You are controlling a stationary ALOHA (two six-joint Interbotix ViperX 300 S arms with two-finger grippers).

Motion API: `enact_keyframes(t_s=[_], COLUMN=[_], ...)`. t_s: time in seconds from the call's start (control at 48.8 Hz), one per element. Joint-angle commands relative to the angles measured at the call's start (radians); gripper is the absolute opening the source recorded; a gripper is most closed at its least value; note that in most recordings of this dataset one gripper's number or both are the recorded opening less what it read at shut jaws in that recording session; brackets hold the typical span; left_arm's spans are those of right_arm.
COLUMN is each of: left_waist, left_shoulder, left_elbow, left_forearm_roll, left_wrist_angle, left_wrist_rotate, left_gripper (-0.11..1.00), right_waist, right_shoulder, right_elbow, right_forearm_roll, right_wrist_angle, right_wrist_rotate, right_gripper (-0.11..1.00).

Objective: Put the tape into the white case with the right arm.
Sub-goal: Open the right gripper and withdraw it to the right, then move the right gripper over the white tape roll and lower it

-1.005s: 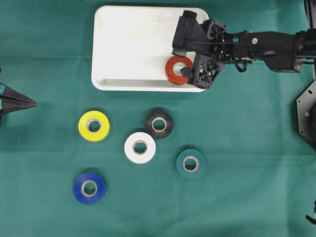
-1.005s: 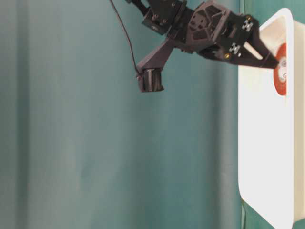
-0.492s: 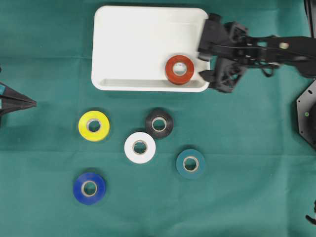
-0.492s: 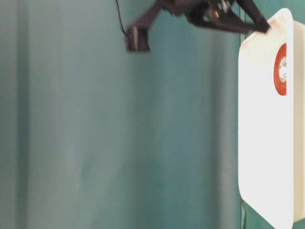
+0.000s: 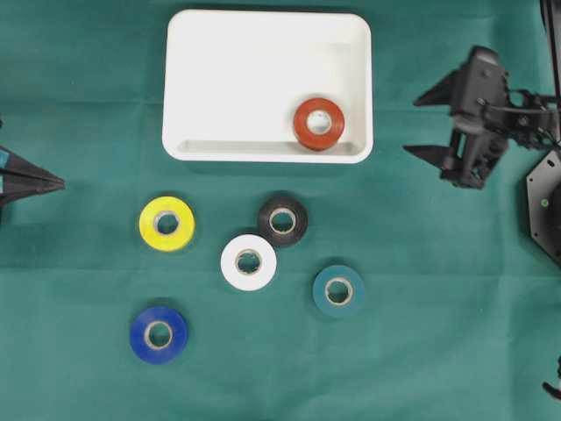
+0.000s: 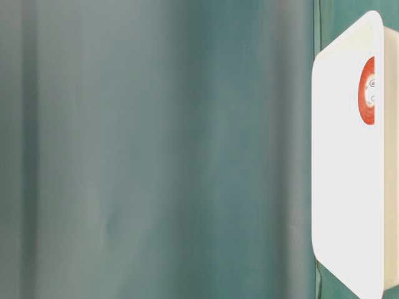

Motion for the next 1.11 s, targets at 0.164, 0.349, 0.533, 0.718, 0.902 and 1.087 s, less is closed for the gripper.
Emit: enact_keyframes(t_s=[0.164, 0.349, 0.533, 0.718, 0.902, 1.087], left_waist=[0.002, 0.002, 0.002, 0.002, 0.002, 0.002], left_shoulder=[0.006, 0.008, 0.006, 0.008, 0.008, 0.008], left_elbow=[-0.011, -0.011, -0.011, -0.011, -0.009, -0.009], left_forearm_roll=[-0.002, -0.002, -0.002, -0.002, -0.002, -0.002], left_wrist_angle=[-0.008, -0.008, -0.008, -0.008, -0.008, -0.008], left_wrist_rotate=[0.0, 0.0, 0.0, 0.0, 0.0, 0.0], left_gripper=[0.0, 0.0, 0.0, 0.0, 0.0, 0.0], right_waist=[0.02, 0.046, 0.141, 0.275, 0.362, 0.385], right_shoulder=[-0.112, -0.133, -0.133, -0.147, -0.156, -0.17], right_elbow=[0.061, 0.081, 0.106, 0.121, 0.146, 0.152], right_forearm_roll=[-0.002, 0.0, 0.003, 0.003, 0.003, 0.002], right_wrist_angle=[-0.018, -0.023, -0.046, -0.043, -0.043, -0.048], right_wrist_rotate=[0.002, 0.002, 0.014, 0.061, 0.086, 0.086], right_gripper=[0.54, 0.54, 0.54, 0.53, 0.54, 0.53])
